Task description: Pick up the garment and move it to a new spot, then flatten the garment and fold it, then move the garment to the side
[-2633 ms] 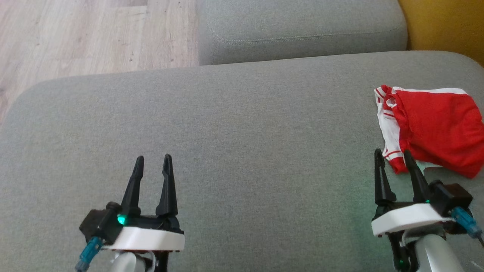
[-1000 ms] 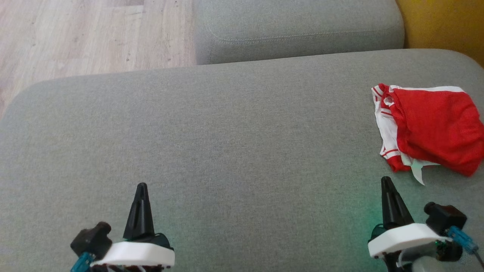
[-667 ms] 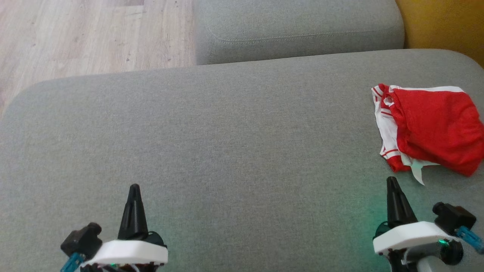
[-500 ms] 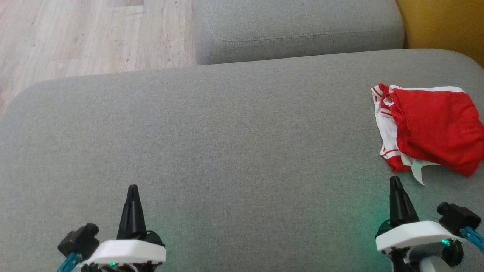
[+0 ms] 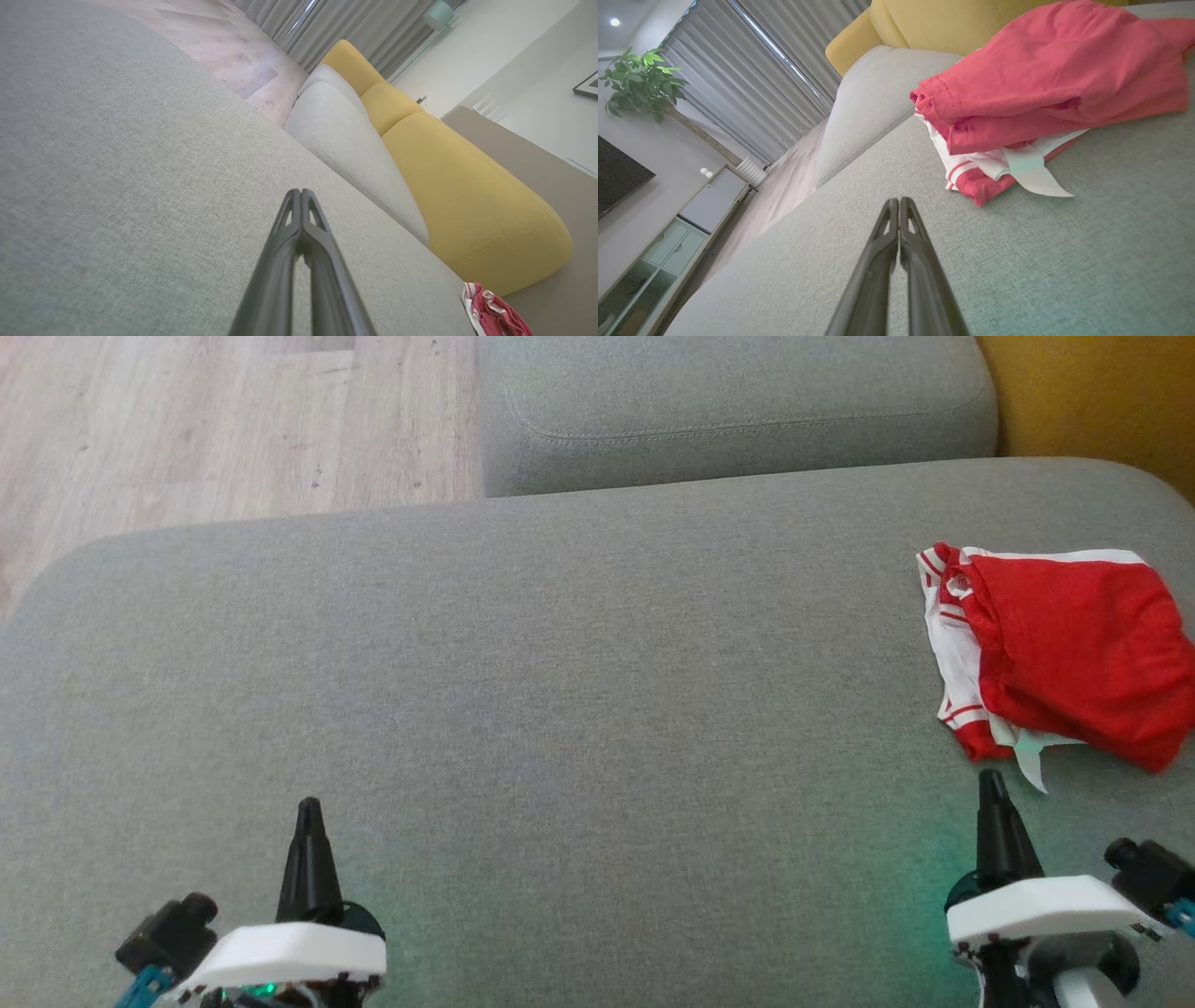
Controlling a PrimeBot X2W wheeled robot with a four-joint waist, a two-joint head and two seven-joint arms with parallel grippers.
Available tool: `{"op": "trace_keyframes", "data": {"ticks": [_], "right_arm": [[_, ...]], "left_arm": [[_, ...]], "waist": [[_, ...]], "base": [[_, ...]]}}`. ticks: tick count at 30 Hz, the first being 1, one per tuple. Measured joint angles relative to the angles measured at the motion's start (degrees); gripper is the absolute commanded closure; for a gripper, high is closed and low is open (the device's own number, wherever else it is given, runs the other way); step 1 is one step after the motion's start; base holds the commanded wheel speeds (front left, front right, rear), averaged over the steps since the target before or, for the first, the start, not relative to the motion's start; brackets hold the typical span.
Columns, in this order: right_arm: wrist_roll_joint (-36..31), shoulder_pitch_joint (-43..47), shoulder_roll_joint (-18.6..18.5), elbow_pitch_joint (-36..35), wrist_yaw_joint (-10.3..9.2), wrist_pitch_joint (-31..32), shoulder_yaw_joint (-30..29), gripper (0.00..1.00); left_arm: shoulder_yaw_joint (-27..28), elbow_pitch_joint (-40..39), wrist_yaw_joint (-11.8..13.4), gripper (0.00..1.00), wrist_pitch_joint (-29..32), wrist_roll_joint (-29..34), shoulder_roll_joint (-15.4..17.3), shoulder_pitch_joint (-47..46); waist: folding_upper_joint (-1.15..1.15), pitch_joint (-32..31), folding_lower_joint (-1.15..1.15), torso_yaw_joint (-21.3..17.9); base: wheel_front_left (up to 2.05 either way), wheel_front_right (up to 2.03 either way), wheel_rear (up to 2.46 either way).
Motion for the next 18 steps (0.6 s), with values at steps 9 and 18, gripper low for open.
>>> {"op": "trace_keyframes", "data": {"ticks": [9, 18], "right_arm": [[5.7, -0.1, 0.0, -0.4, 0.00, 1.4, -0.9, 1.00], [11.5, -0.3, 0.0, -0.9, 0.00, 2.9, -1.4, 1.00]], "left_arm": [[1.3, 0.0, -0.1, 1.00, 1.5, -4.8, 0.0, -0.4], [2.1, 0.1, -0.5, 1.00, 2.8, -9.5, 0.0, -1.1]], "waist": [[0.00, 0.0, 0.00, 0.0], [0.00, 0.0, 0.00, 0.0]], "base": [[0.00, 0.00, 0.00], [0.00, 0.00, 0.00]]}}
